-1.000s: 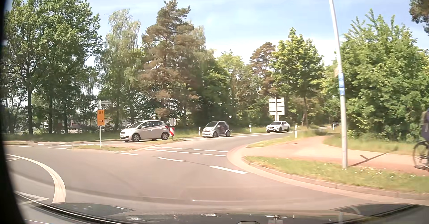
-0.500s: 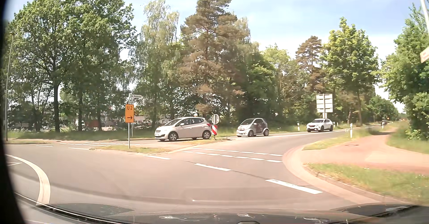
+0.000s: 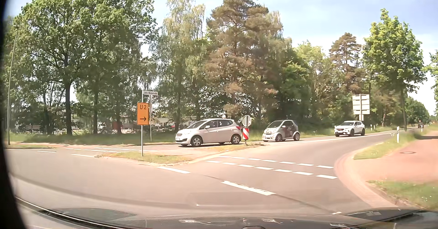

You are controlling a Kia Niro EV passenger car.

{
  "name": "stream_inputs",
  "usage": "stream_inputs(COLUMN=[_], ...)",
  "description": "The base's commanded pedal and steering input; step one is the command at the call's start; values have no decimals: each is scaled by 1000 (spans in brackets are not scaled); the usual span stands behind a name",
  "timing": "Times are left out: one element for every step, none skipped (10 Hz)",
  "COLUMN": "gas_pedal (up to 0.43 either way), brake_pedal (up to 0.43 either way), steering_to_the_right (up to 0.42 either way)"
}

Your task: Follow the waypoints while adhering to traffic rules and regulations

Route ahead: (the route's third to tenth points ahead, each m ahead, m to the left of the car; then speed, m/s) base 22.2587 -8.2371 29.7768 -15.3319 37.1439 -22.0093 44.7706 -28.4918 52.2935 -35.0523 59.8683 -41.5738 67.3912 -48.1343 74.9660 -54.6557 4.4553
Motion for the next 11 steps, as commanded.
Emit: stream_inputs(gas_pedal=[118, 138, 150, 150, 157, 169, 177, 177, 189, 189, 189], brake_pedal=[0, 0, 0, 0, 0, 0, 0, 0, 0, 0, 0], steering_to_the_right=[-40, -14, 19, 54, 77, 104, 126, 147, 161, 177, 194])
